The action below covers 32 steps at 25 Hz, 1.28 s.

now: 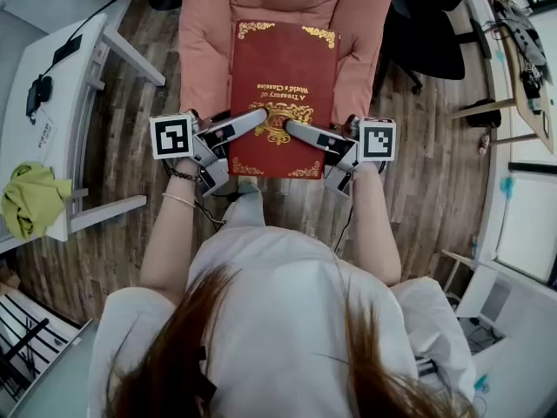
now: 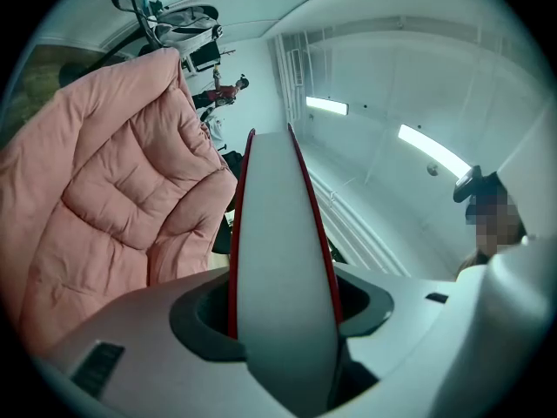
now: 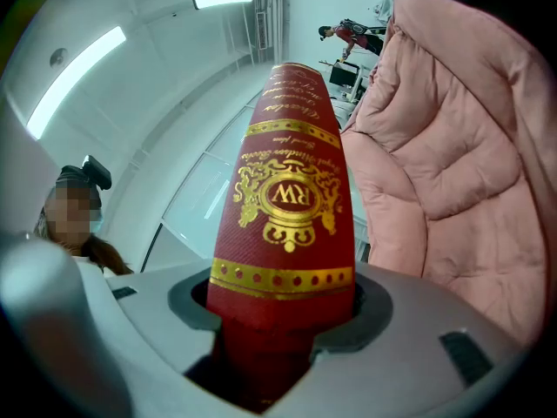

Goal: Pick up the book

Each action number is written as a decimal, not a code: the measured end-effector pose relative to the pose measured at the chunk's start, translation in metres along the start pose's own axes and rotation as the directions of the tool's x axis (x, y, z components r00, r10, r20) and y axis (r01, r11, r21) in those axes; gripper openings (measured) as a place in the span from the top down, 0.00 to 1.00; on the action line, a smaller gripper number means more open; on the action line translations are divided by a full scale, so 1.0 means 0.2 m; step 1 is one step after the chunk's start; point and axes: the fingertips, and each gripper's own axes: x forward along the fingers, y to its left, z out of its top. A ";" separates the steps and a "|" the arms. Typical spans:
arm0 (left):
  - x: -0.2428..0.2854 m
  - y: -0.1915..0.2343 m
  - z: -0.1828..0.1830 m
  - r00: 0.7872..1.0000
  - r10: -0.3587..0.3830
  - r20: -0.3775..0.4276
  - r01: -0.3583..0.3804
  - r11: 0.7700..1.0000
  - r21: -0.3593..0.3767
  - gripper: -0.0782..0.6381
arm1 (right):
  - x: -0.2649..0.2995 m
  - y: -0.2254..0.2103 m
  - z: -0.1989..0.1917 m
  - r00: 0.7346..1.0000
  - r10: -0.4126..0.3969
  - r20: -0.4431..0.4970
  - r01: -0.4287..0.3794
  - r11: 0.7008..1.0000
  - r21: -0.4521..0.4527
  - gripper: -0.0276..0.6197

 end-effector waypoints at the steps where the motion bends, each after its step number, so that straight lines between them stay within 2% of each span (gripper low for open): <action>1: 0.00 -0.03 -0.06 1.000 -0.001 0.001 0.001 1.000 0.005 0.54 | -0.04 0.03 -0.05 1.000 0.000 -0.001 0.000 1.000 -0.003 0.55; 5: -0.01 -0.19 -0.31 1.000 -0.002 0.015 0.001 0.999 0.039 0.54 | -0.18 0.19 -0.25 1.000 0.015 -0.013 -0.015 0.999 -0.030 0.55; 11: -0.08 -0.39 -0.57 0.999 -0.002 0.038 0.001 0.999 0.046 0.54 | -0.28 0.40 -0.48 0.999 0.025 -0.032 -0.026 0.999 -0.030 0.55; 24: -0.32 -0.60 -0.87 0.999 0.003 0.044 -0.006 0.997 0.073 0.54 | -0.26 0.65 -0.84 0.998 0.048 -0.030 -0.049 0.997 -0.061 0.55; 32: -0.58 -0.71 -1.10 1.000 -0.015 0.016 0.014 0.995 0.094 0.54 | -0.19 0.82 -1.16 1.000 0.026 -0.009 -0.026 0.996 -0.082 0.55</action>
